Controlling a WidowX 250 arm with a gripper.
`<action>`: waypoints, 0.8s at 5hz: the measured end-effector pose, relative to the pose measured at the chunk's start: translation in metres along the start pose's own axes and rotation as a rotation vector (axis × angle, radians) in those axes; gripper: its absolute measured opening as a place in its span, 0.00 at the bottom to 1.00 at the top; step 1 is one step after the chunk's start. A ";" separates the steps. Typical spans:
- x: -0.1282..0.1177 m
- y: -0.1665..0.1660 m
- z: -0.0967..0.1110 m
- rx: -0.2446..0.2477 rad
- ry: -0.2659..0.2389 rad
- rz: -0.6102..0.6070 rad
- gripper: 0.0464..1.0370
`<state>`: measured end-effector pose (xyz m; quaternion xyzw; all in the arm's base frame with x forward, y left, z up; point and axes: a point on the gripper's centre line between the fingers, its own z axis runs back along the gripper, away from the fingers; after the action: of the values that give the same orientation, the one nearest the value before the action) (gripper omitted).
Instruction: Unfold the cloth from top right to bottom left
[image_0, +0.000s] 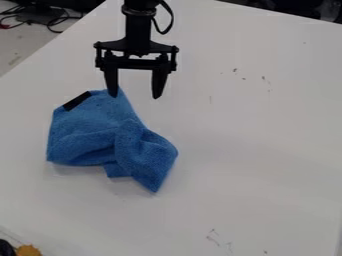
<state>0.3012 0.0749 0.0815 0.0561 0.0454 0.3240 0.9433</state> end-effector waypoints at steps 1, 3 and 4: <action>-0.012 0.009 -0.010 -0.004 0.060 0.148 0.96; -0.028 0.012 -0.023 0.057 0.089 0.403 0.96; -0.028 0.010 -0.026 0.044 0.090 0.464 0.96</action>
<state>0.2698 0.0670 0.0584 0.0709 0.0803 0.5331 0.8392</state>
